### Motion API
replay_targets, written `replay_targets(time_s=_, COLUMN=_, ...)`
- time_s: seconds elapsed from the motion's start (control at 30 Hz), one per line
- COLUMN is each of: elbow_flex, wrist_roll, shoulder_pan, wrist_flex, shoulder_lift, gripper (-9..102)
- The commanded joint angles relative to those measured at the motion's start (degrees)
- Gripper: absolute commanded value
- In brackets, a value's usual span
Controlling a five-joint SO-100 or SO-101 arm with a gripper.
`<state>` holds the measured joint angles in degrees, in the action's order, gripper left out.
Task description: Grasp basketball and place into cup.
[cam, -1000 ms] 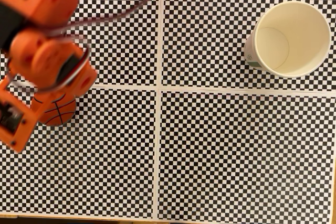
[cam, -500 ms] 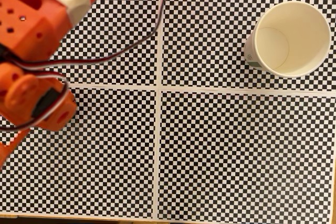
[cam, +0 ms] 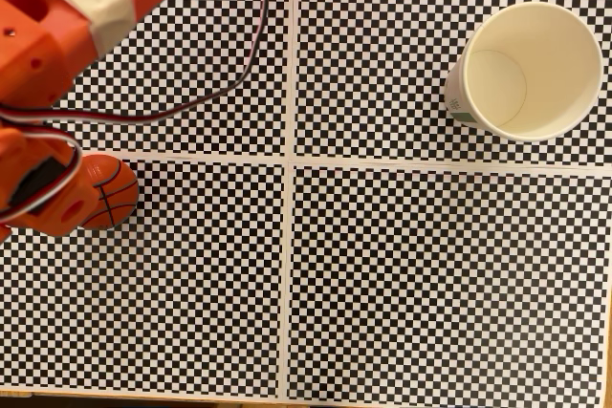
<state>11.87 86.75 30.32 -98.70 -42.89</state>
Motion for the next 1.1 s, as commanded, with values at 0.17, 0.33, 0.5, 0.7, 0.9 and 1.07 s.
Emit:
replay_targets(time_s=0.17, elbow_flex=-1.9, wrist_roll=2.1, shoulder_pan=0.5, wrist_flex=-0.2, shoulder_lift=-0.8, gripper=5)
replay_targets(time_s=0.33, elbow_flex=-0.6, wrist_roll=2.6, shoulder_pan=-0.6, wrist_flex=-0.2, shoulder_lift=-1.6, gripper=18)
replay_targets(time_s=0.5, elbow_flex=-0.5, wrist_roll=1.8, shoulder_pan=-1.5, wrist_flex=-0.2, shoulder_lift=-1.8, gripper=28)
replay_targets(time_s=0.7, elbow_flex=-0.5, wrist_roll=1.9, shoulder_pan=-2.4, wrist_flex=-0.2, shoulder_lift=-1.9, gripper=41)
replay_targets(time_s=0.9, elbow_flex=-1.5, wrist_roll=2.3, shoulder_pan=-2.5, wrist_flex=-0.2, shoulder_lift=-0.7, gripper=53)
replay_targets(time_s=1.07, elbow_flex=-3.0, wrist_roll=1.8, shoulder_pan=-2.6, wrist_flex=-0.1, shoulder_lift=1.1, gripper=57)
